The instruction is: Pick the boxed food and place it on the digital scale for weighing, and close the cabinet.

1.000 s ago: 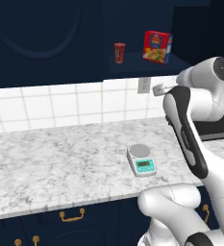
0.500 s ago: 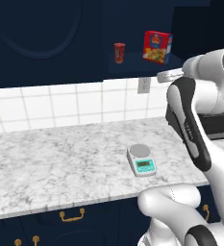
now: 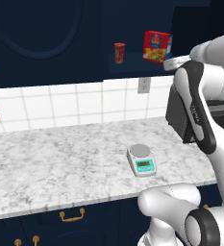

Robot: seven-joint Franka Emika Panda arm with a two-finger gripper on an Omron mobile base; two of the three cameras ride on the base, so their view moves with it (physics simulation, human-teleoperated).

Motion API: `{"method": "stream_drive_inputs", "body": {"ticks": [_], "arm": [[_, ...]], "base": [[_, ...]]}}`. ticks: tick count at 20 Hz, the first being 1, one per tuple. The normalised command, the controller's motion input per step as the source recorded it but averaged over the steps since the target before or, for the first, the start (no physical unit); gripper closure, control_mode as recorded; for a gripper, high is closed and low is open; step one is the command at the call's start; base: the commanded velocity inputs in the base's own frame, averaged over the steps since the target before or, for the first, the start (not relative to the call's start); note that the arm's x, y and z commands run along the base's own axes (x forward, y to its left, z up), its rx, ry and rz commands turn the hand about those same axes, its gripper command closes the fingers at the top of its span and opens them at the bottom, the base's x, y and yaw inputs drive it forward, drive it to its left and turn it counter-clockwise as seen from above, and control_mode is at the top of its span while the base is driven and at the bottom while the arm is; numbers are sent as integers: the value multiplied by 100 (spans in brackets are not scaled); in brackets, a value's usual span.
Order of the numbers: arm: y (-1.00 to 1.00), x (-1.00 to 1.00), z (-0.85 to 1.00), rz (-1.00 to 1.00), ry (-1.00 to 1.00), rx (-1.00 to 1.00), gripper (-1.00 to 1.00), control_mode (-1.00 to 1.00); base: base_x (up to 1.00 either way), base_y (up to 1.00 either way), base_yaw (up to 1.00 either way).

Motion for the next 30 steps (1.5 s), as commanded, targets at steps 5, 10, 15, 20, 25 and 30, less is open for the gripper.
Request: {"method": "stream_drive_inputs", "body": {"ticks": [5, 10, 15, 20, 25, 30], "arm": [[-16, 14, 39, 0, 1, 1, -100, -100], [-12, 18, 24, 0, 5, 0, -100, -100], [-2, 20, 11, 0, 11, 0, -100, -100], [-2, 27, -7, 0, -11, 0, -100, -100], [0, 58, -5, 0, 0, 0, -100, -100], [-15, 44, -1, 0, 2, 0, -100, -100]], "base": [[0, 0, 0], [0, 0, 0], [0, 0, 0], [0, 0, 0], [0, 0, 0], [0, 0, 0]]}}
